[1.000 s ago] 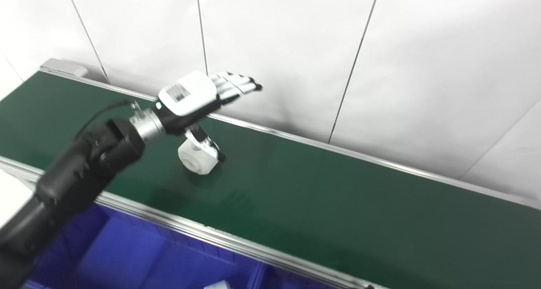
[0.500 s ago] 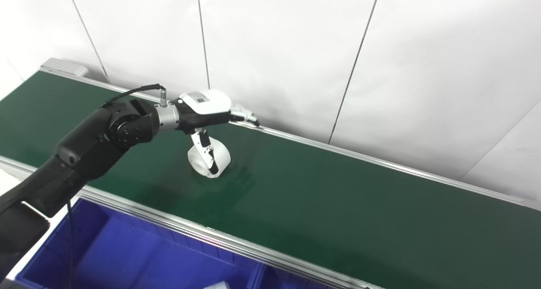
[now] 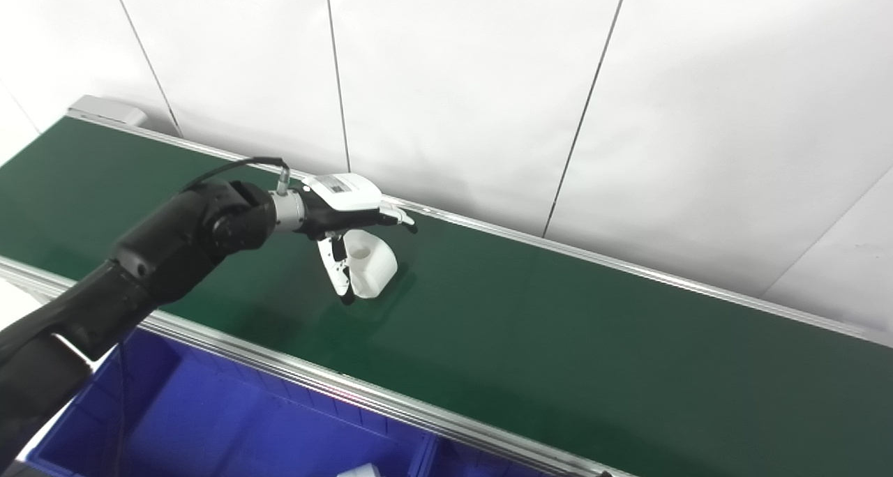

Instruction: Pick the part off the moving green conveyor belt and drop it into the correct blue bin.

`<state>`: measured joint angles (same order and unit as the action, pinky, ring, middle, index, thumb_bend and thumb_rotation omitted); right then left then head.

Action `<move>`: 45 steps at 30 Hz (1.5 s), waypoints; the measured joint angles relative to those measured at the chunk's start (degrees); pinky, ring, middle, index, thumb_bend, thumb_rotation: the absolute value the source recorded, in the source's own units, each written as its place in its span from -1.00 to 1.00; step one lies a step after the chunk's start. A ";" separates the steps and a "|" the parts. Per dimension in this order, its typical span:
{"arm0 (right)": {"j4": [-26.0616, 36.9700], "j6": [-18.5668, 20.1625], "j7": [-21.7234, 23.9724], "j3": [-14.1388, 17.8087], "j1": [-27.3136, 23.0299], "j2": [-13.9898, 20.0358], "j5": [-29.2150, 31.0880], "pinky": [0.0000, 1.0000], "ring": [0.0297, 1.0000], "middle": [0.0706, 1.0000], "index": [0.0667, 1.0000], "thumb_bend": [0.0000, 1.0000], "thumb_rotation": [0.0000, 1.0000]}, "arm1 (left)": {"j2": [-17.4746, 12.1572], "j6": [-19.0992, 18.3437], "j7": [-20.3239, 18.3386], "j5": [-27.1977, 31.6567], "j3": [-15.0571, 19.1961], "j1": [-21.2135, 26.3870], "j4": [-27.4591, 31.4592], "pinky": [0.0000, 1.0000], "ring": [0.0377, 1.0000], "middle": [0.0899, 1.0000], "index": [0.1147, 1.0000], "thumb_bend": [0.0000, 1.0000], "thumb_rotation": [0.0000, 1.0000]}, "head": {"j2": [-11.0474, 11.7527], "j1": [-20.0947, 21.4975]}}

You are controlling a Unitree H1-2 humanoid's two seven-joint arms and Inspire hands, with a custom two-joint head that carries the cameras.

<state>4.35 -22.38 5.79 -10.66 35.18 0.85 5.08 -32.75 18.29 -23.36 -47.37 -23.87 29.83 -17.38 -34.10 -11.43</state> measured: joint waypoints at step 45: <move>3.80 1.70 -0.13 -0.72 1.64 -0.08 0.21 1.00 1.00 1.00 1.00 0.75 1.00 | -1.07 1.31 13.64 1.79 6.89 -9.65 16.49 -0.27 -0.25 -0.17 -0.09 0.00 -1.00 | -3.16 -2.10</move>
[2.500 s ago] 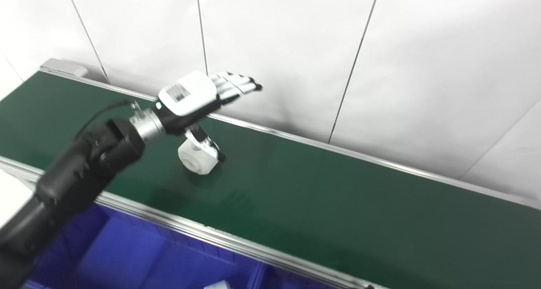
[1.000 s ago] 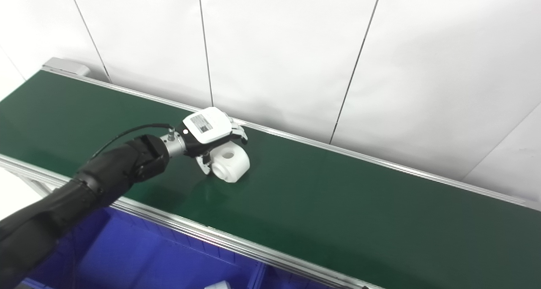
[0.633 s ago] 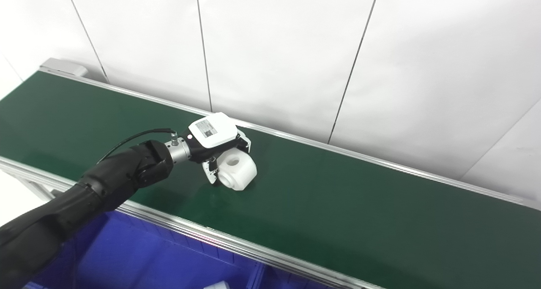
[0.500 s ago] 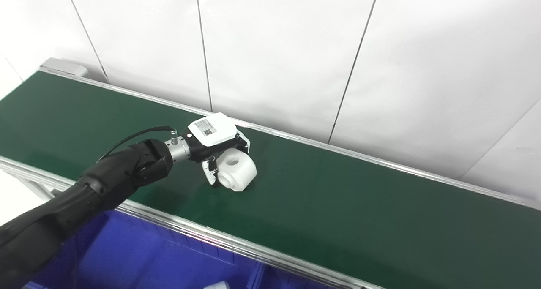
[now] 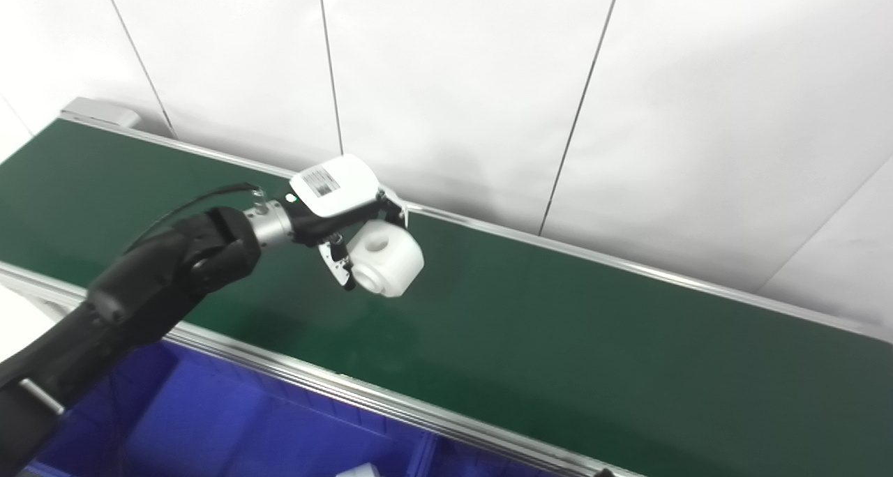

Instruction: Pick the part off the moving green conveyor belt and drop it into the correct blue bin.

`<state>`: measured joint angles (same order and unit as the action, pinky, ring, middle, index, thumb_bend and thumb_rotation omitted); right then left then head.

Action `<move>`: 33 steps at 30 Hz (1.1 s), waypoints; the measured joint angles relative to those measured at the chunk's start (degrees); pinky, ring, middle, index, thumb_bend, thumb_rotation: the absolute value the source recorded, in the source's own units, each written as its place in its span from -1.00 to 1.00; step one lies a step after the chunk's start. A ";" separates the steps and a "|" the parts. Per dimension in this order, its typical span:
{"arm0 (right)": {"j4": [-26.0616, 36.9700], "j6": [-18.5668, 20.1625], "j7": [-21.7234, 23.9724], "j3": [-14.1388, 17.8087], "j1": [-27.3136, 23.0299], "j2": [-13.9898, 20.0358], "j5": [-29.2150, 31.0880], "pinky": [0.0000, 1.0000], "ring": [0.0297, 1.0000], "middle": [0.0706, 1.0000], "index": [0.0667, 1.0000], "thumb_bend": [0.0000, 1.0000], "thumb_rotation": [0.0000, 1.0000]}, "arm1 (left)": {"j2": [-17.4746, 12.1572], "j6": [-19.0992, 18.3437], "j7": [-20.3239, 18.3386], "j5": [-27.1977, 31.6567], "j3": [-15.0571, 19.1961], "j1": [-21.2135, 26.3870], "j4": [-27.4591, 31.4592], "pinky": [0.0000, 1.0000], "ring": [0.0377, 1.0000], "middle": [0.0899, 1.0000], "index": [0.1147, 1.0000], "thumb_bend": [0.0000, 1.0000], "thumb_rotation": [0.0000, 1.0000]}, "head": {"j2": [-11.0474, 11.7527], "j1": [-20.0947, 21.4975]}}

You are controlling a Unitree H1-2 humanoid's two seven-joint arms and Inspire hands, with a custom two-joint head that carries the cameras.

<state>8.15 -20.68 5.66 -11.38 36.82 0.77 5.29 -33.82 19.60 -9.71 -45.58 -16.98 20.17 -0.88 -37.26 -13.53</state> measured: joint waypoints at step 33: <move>8.16 9.25 1.35 -2.03 -1.33 1.96 4.20 1.00 1.00 1.00 1.00 0.73 1.00 | 1.53 -5.75 -1.77 0.83 23.49 -46.29 23.15 -0.21 -0.18 -0.07 -0.18 0.01 -1.00 | -6.33 -6.95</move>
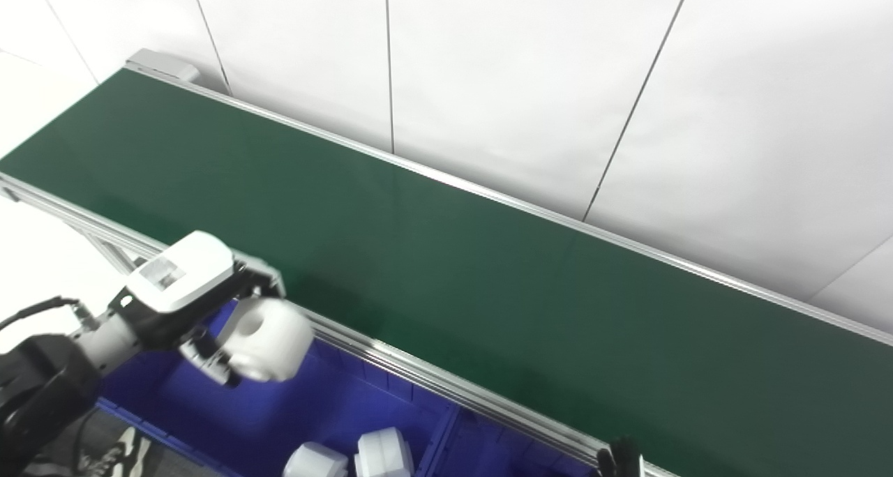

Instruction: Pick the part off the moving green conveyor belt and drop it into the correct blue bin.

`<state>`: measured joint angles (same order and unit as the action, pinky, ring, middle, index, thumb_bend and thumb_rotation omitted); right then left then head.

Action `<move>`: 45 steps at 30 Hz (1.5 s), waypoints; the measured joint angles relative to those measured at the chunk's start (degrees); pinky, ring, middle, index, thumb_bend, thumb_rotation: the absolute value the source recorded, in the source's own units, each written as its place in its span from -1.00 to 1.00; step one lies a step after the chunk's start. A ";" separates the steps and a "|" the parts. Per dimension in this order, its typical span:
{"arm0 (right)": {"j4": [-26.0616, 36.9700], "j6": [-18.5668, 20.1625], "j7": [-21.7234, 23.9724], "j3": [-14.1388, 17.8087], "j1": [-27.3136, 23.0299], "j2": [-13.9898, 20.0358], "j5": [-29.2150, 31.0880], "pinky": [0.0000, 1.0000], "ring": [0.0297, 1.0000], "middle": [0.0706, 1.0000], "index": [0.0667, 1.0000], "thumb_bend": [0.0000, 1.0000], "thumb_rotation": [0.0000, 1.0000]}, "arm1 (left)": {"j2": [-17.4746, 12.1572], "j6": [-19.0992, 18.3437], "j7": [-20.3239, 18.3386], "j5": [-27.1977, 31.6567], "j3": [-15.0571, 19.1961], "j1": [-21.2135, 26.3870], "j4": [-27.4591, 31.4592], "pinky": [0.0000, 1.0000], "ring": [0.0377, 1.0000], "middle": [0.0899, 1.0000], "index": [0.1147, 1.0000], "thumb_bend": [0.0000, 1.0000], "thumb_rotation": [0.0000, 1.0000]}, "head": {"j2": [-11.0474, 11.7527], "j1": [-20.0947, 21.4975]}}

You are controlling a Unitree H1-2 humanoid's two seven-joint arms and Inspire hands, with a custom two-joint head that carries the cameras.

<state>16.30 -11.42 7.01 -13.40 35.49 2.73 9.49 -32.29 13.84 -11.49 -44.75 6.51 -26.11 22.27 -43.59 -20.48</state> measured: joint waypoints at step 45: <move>-1.44 -0.03 -0.40 -0.34 -0.19 -1.46 -1.99 1.00 1.00 1.00 1.00 0.78 1.00 | 9.46 -12.02 -6.29 11.50 -2.14 0.21 18.94 0.16 0.54 0.72 0.64 1.00 -0.18 | -0.70 8.34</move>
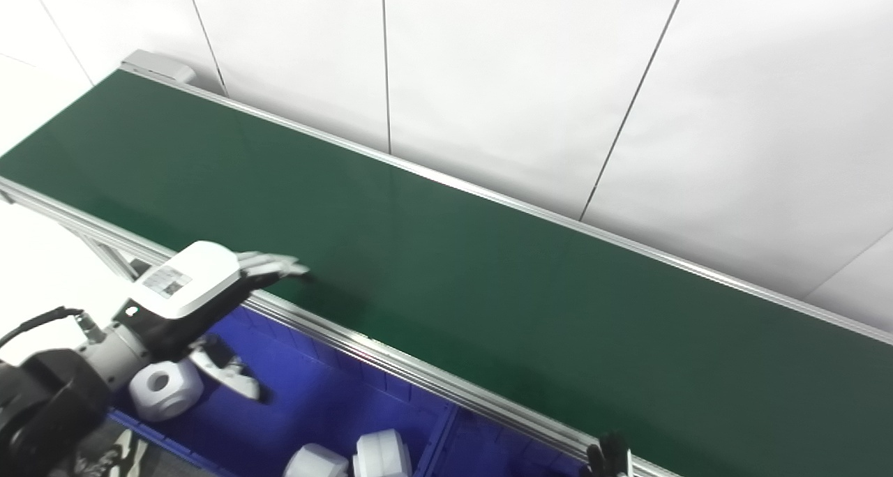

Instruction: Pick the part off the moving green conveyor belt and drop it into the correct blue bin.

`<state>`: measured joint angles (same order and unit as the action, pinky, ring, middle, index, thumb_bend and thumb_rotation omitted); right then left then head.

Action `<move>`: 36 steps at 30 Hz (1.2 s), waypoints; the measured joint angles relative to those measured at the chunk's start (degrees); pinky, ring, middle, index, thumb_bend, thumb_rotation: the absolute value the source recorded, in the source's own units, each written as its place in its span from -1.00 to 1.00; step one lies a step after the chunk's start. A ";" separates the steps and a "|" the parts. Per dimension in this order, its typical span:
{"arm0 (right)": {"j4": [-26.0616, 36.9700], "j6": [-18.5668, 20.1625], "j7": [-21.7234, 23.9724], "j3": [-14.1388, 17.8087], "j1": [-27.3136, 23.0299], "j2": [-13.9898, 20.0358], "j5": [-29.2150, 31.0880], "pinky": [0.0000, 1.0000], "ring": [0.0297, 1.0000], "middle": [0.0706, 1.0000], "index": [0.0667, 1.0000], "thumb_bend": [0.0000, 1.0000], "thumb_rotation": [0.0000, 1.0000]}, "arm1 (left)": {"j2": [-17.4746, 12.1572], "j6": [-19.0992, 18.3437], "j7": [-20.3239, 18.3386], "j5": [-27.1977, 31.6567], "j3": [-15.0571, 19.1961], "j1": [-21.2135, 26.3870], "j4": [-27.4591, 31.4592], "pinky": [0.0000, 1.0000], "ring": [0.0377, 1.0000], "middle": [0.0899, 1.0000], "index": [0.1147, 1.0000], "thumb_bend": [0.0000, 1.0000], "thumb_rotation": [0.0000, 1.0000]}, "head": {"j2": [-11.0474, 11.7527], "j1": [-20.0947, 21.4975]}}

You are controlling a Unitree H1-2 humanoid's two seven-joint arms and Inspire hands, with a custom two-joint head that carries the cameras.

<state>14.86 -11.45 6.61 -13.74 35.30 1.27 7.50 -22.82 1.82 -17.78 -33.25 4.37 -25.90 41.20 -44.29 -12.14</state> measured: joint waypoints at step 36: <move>2.26 -2.44 -12.48 -3.92 1.99 -5.52 -20.18 0.95 0.92 0.95 1.00 0.68 0.94 | 15.37 -2.43 3.03 33.34 -11.23 1.82 -12.54 1.00 1.00 1.00 1.00 0.84 0.81 | -9.67 29.47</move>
<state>17.13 -13.90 -5.87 -17.66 37.29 -4.24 -12.68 -7.46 -0.61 -14.75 0.09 -6.86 -24.08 28.67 -53.96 17.33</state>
